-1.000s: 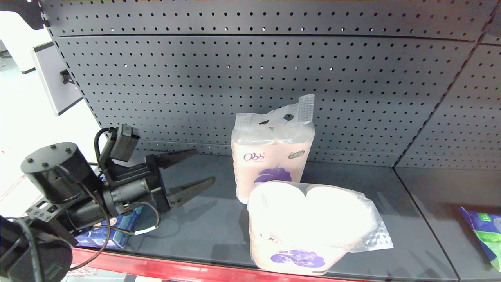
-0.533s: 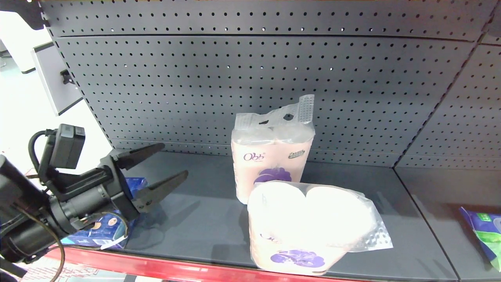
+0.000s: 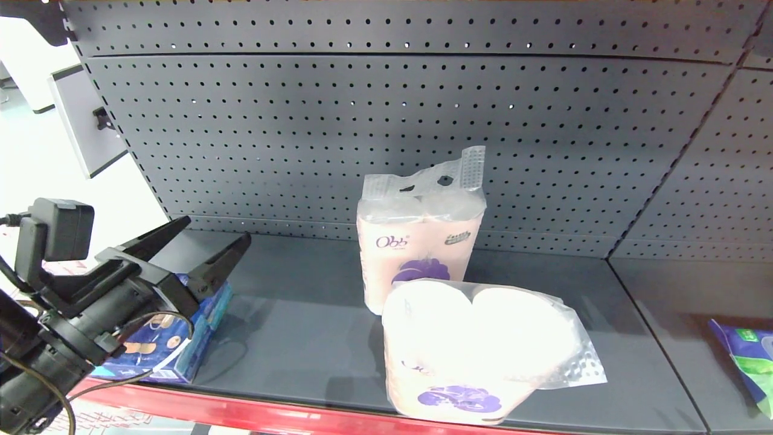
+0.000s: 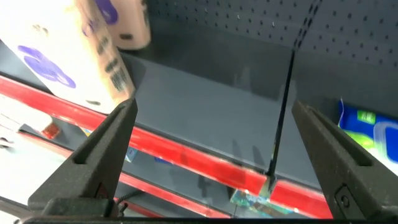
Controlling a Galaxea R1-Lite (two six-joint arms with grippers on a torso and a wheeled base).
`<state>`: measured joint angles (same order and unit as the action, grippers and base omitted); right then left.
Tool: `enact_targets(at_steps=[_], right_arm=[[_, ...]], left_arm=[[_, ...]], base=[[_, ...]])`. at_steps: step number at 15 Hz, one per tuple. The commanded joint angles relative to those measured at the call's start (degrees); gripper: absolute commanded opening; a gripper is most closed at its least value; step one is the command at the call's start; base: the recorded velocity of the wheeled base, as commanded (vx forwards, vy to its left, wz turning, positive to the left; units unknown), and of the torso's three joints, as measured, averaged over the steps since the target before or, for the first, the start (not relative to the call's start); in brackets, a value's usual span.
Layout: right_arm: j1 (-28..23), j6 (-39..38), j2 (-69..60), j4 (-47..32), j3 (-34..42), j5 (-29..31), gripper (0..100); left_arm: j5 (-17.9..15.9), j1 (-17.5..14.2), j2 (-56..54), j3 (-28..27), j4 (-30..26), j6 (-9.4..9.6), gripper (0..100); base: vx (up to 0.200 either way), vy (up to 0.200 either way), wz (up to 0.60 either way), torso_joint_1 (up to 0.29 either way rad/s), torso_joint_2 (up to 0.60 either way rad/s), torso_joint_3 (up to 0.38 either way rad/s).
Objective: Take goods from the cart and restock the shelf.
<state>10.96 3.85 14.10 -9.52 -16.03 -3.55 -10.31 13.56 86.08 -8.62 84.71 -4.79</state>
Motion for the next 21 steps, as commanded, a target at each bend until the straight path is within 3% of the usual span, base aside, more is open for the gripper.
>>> enact_targets(at_steps=[1, 3, 5, 8, 9, 10, 11, 12, 13, 14, 15, 19, 21], right_arm=[[0.0, 0.0, -0.7, 0.0, 0.6, 0.0, 100], [0.0, 0.0, -0.3, 0.1, 0.6, 0.0, 100], [0.0, 0.0, -0.1, 0.2, 0.6, 0.0, 100], [-0.1, 0.0, 2.1, 0.3, 0.2, 2.4, 100], [-0.2, 0.2, 4.3, 0.4, -0.3, 6.5, 100], [-0.1, 0.2, 5.7, 0.4, -0.7, 8.1, 100], [-0.1, 0.2, 7.8, 0.5, -1.5, 8.6, 100], [-0.1, 0.2, 8.7, 0.5, -1.9, 9.0, 100], [-1.0, 0.2, 11.3, 0.5, -2.8, 11.1, 100], [-1.6, 0.2, 13.1, 1.3, -2.8, 12.0, 100], [-1.7, 0.1, 14.6, 2.9, -2.3, 12.7, 100], [-3.0, 0.2, 18.0, 1.7, -3.0, 13.3, 100], [-4.1, 0.1, 18.1, 1.8, -3.0, 13.3, 100]], left_arm=[[0.0, 0.2, -0.6, 0.8, -0.5, -0.39, 100], [-0.1, 0.8, -1.4, 1.7, -0.7, -2.5, 100], [0.3, 1.7, -3.5, 3.4, -2.4, -2.33, 100], [1.6, 1.4, -16.6, 3.2, -20.8, -2.15, 100], [1.7, 1.4, -24.5, 1.1, -33.4, -1.98, 100], [1.7, 1.4, -28.9, -1.1, -41.4, -1.89, 100], [2.0, 1.3, -37.2, -7.2, -59.0, -1.89, 100], [2.1, 1.3, -40.8, -10.8, -68.1, -1.8, 100], [3.2, 1.3, -47.3, -19.5, -89.0, -1.63, 100], [6.0, 1.3, -50.2, -23.9, -99.2, -0.39, 100], [8.9, 1.4, -52.2, -25.0, -103.7, 1.19, 100], [10.5, 1.3, -57.6, -21.6, -103.7, 2.07, 100], [13.1, 1.4, -59.4, -20.3, -104.0, 3.47, 100]], base=[[0.0, 0.0, 0.0, 0.0, 0.0, 0.0], [0.0, 0.0, 0.0, 0.0, 0.0, 0.0], [0.0, 0.0, 0.0, 0.0, 0.0, 0.0], [0.0, 0.0, 0.0, 0.0, 0.0, 0.0], [0.0, 0.0, 0.0, 0.0, 0.0, 0.0], [0.0, 0.0, 0.0, 0.0, 0.0, 0.0], [0.0, 0.0, 0.0, 0.0, 0.0, 0.0], [0.0, 0.0, 0.0, 0.0, 0.0, 0.0], [0.0, 0.0, 0.0, 0.0, 0.0, 0.0], [0.0, 0.0, 0.0, 0.0, 0.0, 0.0], [0.0, 0.0, 0.0, 0.0, 0.0, 0.0], [0.0, 0.0, 0.0, 0.0, 0.0, 0.0], [0.0, 0.0, 0.0, 0.0, 0.0, 0.0]])
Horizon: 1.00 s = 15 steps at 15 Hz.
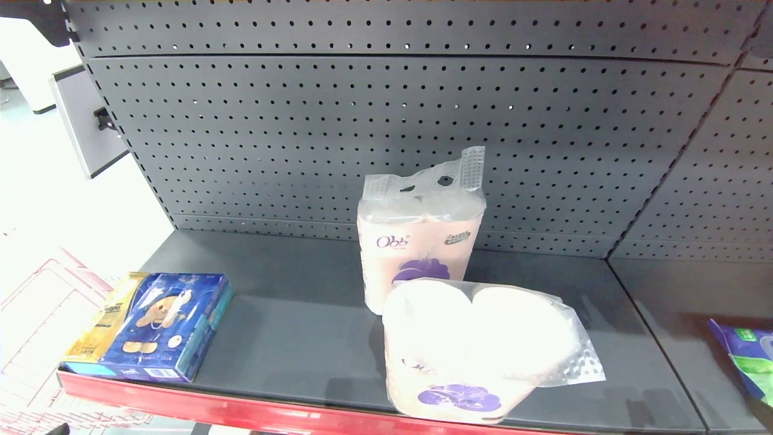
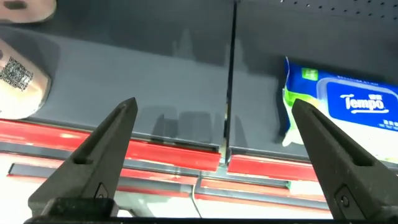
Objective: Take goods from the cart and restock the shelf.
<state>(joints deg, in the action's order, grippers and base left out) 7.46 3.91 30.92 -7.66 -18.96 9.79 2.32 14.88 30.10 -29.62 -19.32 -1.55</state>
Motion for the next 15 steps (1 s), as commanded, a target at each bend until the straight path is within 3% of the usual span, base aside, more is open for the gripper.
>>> enact_targets(at_steps=[1, 3, 4, 9, 15], right_arm=[[-1.0, 0.0, 1.4, -0.1, -0.1, -0.4, 100], [-1.0, -0.3, 2.4, 0.3, -0.1, -0.6, 100], [-2.2, 0.0, 2.8, 0.4, -0.1, 1.4, 100], [-3.0, 3.6, 3.9, 1.2, -0.1, 1.5, 100], [-2.9, 4.1, 4.3, 1.2, 0.7, 1.5, 100]], left_arm=[[1.2, 0.0, -3.6, -0.2, -2.1, 1.46, 100], [1.3, 0.1, -3.6, -0.6, -4.3, 4.1, 100], [1.8, -0.2, -3.7, -0.3, -4.6, 4.27, 100], [3.0, -4.6, -2.0, -1.0, -4.2, 3.13, 100], [3.1, -4.8, -2.0, -0.6, -4.1, 3.22, 100]], base=[[0.0, 0.0, 0.0, 0.0, 0.0, 0.0], [0.0, 0.0, 0.0, 0.0, 0.0, 0.0], [0.0, 0.0, 0.0, 0.0, 0.0, 0.0], [0.0, 0.0, 0.0, 0.0, 0.0, 0.0], [0.0, 0.0, 0.0, 0.0, 0.0, 0.0]])
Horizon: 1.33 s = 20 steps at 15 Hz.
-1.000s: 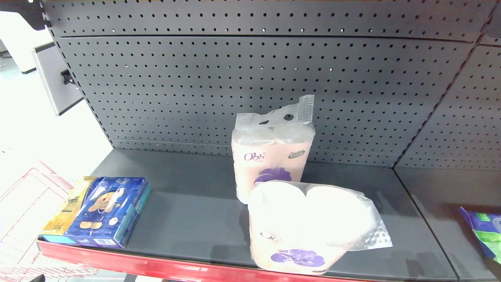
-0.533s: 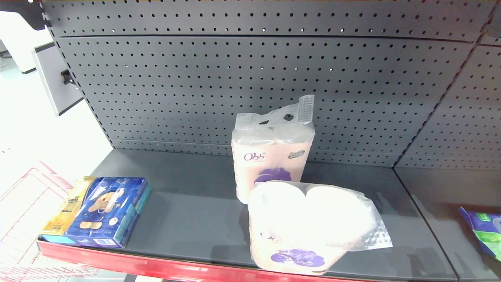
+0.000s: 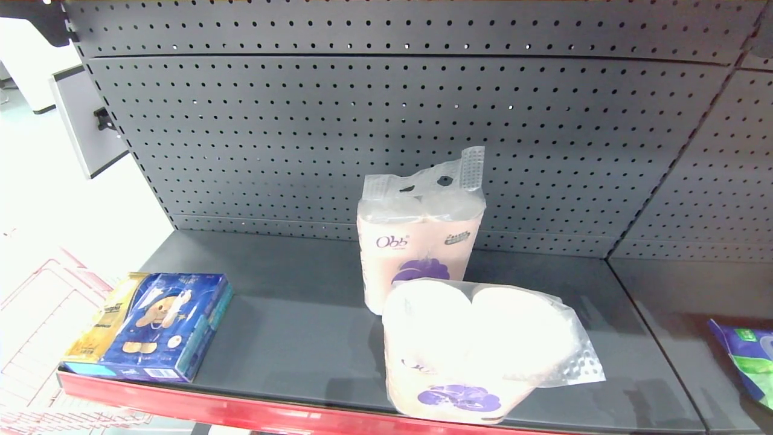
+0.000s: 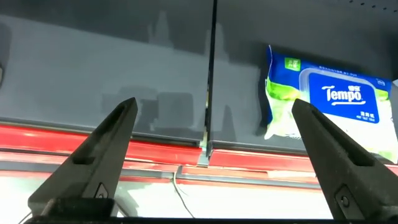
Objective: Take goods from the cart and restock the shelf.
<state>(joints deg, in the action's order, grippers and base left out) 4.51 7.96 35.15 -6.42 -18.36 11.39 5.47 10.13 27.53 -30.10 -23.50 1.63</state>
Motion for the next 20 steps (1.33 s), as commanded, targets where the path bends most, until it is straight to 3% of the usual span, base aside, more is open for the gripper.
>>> enact_targets(at_steps=[1, 6, 14, 20], right_arm=[[0.1, 0.3, 0.0, 0.0, 0.1, 0.0, 100], [0.1, 1.1, -0.3, 0.0, 0.0, 0.0, 100], [0.1, 1.6, -0.3, 0.1, 0.0, 0.0, 100], [0.1, 1.3, 0.2, 1.0, -0.1, -0.2, 100]], left_arm=[[0.0, 0.0, 0.6, -0.1, 0.0, 0.04, 100], [0.0, 0.0, 0.2, 0.0, 0.0, 0.04, 100], [0.0, 0.0, 0.2, -0.4, 0.0, 0.04, 100], [0.0, 0.0, -0.5, -0.5, 0.0, 0.04, 100]], base=[[0.0, 0.0, 0.0, 0.0, 0.0, 0.0], [0.0, 0.0, 0.0, 0.0, 0.0, 0.0], [0.0, 0.0, -0.3, 0.003, 0.0, 0.001], [0.0, 0.0, 0.0, 0.0, 0.0, 0.0]])
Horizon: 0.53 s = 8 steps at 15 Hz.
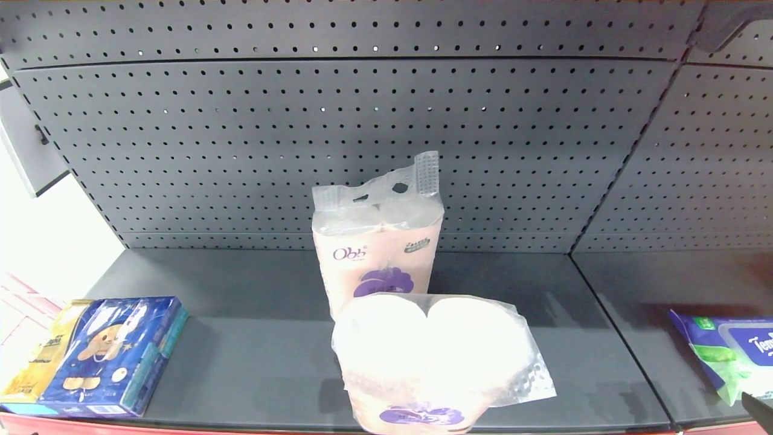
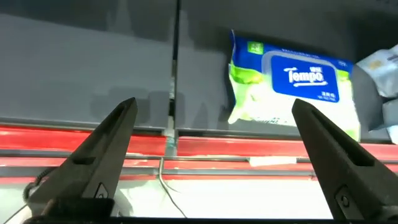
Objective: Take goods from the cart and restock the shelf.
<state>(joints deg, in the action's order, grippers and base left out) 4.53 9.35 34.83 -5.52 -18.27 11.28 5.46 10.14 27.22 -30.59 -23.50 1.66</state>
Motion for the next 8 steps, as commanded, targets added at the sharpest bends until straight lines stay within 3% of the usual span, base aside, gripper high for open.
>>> enact_targets(at_steps=[1, 5, 8], right_arm=[[0.0, 0.3, 2.3, 2.2, -0.5, 0.0, 100], [0.1, -1.1, 15.8, 14.1, -2.6, -0.5, 100], [5.2, 0.2, 20.1, 14.3, -4.9, -1.8, 100]], left_arm=[[0.0, 0.0, -0.5, 0.1, 0.0, 0.01, 100], [0.0, 0.0, -2.5, 0.4, -0.2, 0.01, 100], [0.0, 0.0, -3.6, 0.5, -0.3, 0.01, 100]], base=[[0.0, 0.0, 0.0, 0.0, 0.0, 0.0], [0.0, 0.0, 0.0, 0.0, 0.0, 0.0], [0.0, 0.0, 0.0, 0.0, 0.0, 0.0]])
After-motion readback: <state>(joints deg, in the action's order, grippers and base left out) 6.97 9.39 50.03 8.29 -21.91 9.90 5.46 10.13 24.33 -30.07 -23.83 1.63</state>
